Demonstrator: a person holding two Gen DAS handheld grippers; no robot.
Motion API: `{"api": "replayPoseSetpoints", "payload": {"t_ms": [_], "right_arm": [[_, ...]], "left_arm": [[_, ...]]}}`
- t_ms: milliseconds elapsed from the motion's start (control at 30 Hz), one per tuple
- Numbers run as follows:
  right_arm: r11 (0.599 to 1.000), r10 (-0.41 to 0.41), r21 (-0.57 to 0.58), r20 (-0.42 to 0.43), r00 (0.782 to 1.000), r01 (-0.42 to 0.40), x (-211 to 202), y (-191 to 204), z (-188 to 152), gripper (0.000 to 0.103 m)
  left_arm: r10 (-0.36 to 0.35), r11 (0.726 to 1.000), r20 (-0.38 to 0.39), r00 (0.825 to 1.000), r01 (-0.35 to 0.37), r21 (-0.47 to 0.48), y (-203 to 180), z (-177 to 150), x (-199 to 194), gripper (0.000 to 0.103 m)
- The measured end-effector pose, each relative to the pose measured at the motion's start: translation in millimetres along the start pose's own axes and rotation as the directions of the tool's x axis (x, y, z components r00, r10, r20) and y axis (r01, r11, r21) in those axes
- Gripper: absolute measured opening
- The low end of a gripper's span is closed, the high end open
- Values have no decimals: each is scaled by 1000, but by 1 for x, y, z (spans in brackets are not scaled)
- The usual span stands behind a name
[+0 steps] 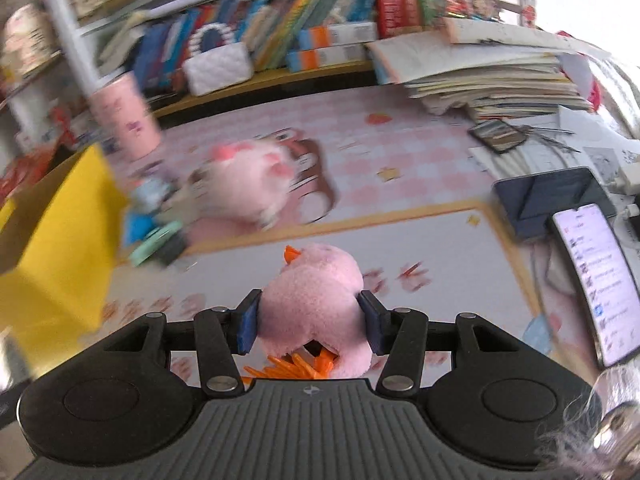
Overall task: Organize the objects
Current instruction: 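Carry the tape roll and pink pig over the yellow box with both grippers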
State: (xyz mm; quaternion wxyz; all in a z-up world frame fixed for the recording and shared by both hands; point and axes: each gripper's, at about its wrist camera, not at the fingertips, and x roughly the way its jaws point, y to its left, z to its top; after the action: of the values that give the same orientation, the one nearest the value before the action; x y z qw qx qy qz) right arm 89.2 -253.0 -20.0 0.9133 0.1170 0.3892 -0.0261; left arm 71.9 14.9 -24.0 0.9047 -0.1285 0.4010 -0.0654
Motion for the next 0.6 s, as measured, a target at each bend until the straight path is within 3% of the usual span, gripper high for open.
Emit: {"api": "replayPoseSetpoints", "payload": {"t_ms": [200, 600], "right_arm": [[993, 33, -112, -6, 999, -34, -18, 49, -29, 48], [978, 60, -196, -37, 998, -66, -37, 119, -75, 49]], "left_arm": [[22, 1000, 6, 1000, -22, 13, 32, -7, -19, 4], [31, 999, -9, 999, -31, -9, 98, -20, -52, 4]]}}
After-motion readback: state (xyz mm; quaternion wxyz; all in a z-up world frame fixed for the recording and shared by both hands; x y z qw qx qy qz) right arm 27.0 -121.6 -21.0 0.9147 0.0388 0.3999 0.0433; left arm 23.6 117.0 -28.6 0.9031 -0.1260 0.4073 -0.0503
